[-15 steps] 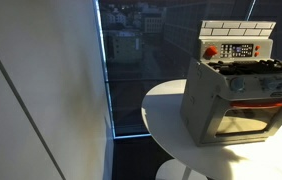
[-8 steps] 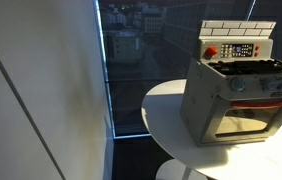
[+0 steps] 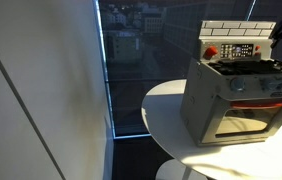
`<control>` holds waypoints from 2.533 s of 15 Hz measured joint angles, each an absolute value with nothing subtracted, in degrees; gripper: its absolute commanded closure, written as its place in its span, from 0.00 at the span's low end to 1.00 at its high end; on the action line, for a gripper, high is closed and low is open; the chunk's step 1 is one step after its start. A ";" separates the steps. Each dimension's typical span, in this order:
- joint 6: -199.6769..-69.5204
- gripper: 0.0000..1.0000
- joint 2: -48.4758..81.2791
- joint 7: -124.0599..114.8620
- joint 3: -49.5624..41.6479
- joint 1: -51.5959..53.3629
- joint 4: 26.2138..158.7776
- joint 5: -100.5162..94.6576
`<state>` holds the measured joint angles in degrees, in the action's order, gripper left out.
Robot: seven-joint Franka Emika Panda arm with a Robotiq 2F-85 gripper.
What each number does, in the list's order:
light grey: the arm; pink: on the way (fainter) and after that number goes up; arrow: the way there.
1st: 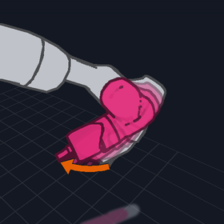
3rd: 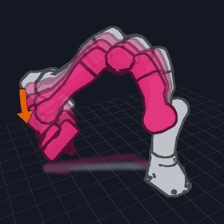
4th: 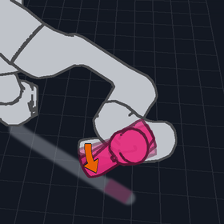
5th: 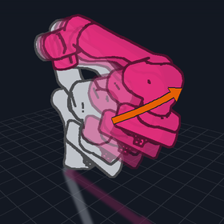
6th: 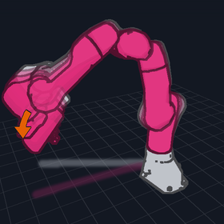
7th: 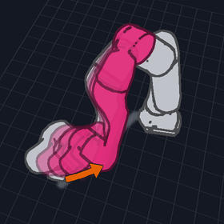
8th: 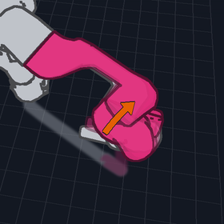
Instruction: Push the top right button on the toy stove
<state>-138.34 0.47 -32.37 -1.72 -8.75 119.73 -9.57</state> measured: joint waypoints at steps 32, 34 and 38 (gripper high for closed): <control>-138.34 0.00 8.73 -32.57 -5.77 -4.41 111.44 -9.57; -138.34 0.00 9.24 -32.57 -5.82 -4.38 110.86 -9.57; -138.34 0.00 9.88 -32.55 -5.99 -4.25 110.21 -9.57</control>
